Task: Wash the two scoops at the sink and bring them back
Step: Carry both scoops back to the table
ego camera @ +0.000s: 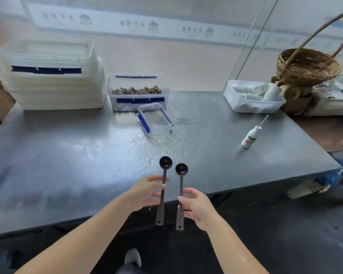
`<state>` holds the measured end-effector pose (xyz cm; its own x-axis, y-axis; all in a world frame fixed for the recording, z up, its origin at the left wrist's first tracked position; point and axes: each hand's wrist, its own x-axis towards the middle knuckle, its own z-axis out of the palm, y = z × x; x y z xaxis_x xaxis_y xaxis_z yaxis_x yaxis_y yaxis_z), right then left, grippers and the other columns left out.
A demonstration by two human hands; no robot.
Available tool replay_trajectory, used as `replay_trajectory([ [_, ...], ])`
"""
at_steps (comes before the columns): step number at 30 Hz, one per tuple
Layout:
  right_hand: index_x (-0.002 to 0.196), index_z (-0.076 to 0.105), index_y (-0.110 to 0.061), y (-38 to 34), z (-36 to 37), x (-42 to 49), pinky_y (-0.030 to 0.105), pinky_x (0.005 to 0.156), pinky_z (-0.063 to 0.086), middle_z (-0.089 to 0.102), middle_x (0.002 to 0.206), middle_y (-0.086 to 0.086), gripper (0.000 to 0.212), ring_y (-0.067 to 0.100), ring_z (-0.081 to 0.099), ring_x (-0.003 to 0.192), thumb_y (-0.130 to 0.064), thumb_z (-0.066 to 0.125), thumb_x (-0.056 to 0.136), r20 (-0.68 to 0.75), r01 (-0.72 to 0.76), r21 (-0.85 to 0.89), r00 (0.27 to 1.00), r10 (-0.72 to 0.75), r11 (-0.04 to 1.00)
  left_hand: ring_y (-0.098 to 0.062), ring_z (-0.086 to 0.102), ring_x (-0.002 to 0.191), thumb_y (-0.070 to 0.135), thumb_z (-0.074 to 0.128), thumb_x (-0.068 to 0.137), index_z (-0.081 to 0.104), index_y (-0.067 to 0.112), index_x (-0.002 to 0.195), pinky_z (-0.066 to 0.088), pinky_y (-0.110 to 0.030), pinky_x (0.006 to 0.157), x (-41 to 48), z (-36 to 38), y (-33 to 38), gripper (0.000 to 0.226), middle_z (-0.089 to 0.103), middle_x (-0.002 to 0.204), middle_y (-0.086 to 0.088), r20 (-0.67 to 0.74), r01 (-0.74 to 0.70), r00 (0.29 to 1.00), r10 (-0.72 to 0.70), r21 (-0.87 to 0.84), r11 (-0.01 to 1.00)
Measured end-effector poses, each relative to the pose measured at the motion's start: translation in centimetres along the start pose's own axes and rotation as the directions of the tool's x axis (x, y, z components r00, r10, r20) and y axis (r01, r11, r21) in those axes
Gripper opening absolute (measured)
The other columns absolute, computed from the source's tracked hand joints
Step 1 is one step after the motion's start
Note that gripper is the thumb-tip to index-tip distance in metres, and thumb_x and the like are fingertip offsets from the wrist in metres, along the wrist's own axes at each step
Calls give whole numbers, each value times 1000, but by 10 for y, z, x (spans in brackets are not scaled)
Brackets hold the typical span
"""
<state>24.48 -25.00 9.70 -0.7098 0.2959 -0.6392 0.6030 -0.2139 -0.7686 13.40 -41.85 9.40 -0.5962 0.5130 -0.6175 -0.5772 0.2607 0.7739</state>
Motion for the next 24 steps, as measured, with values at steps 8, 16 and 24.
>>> replay_trajectory([
  [8,108,69,-13,-68,30,81,51,88,59,75,106,17,23,38,73,97,-7,74,86,-5,-26,-52,1000,26,998,-21,73,73,11,70,84,75,27,105,60,-34,65,68,-65,42,27,75,89,-3,-66,54,996,-63,-125,991],
  [16,111,68,-9,-116,33,163,37,65,54,74,95,15,28,27,70,78,-2,73,84,60,-96,-57,993,99,994,-22,75,78,7,71,84,70,18,112,60,-36,72,125,-77,71,30,74,107,-14,-144,68,985,-93,-168,983],
  [24,100,71,-14,-201,22,271,24,48,44,76,78,4,23,18,70,63,-2,77,81,155,-71,-167,983,97,983,-17,73,68,9,74,84,68,15,112,55,-24,54,207,-79,152,29,74,94,-8,-290,55,953,-94,-139,989],
])
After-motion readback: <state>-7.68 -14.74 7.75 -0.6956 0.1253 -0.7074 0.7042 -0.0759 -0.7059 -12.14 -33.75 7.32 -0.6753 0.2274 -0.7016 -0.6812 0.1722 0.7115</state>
